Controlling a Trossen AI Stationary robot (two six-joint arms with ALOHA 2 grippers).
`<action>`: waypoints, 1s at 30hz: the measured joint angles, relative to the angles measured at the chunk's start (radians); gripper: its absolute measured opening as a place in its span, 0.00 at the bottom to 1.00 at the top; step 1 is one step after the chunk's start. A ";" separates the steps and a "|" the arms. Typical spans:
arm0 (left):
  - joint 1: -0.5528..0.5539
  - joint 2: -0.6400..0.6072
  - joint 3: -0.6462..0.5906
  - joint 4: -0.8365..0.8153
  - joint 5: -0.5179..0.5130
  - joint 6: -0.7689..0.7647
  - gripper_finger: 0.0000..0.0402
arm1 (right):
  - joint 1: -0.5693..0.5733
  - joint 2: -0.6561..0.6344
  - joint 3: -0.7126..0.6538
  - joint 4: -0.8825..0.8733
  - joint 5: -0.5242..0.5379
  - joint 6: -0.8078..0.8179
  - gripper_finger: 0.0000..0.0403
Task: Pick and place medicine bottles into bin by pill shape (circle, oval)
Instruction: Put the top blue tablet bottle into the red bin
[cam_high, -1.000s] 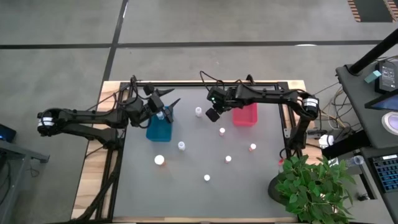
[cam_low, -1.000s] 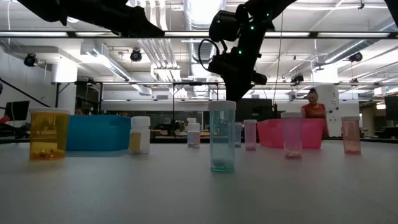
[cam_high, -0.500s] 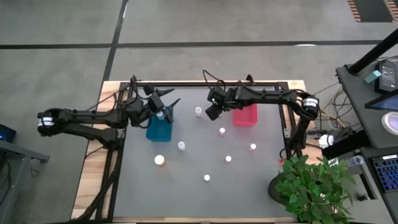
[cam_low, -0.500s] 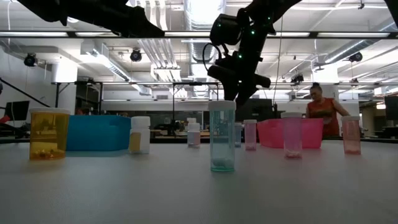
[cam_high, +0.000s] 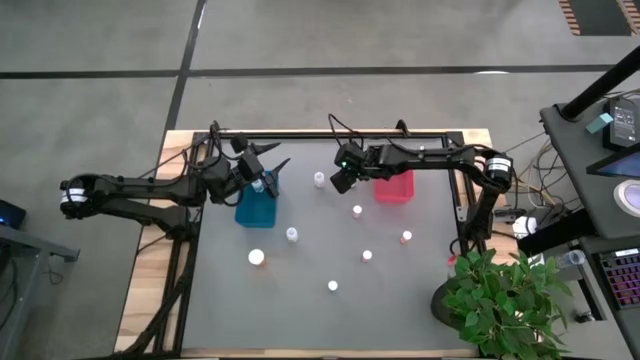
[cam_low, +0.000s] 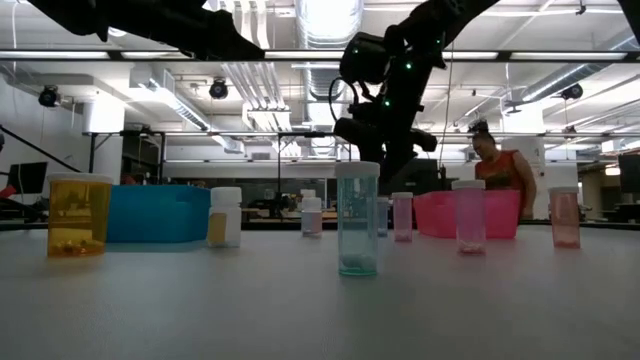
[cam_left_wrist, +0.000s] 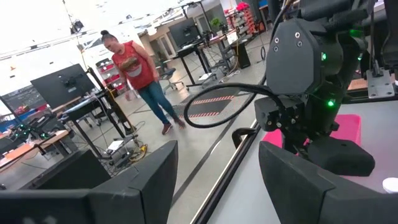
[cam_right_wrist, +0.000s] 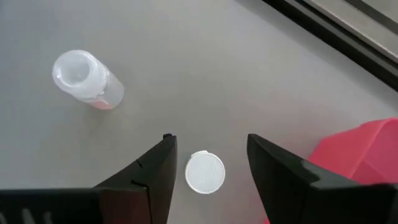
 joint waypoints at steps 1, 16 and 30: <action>0.000 0.000 0.000 0.000 0.000 0.000 0.51 | 0.000 0.000 -0.008 0.009 0.000 0.000 0.46; 0.000 0.000 -0.001 0.000 0.000 0.000 0.51 | 0.000 0.000 -0.093 0.091 -0.001 0.040 0.46; 0.000 0.000 -0.002 0.000 -0.007 0.005 0.51 | 0.003 0.000 -0.183 0.212 -0.032 0.058 0.46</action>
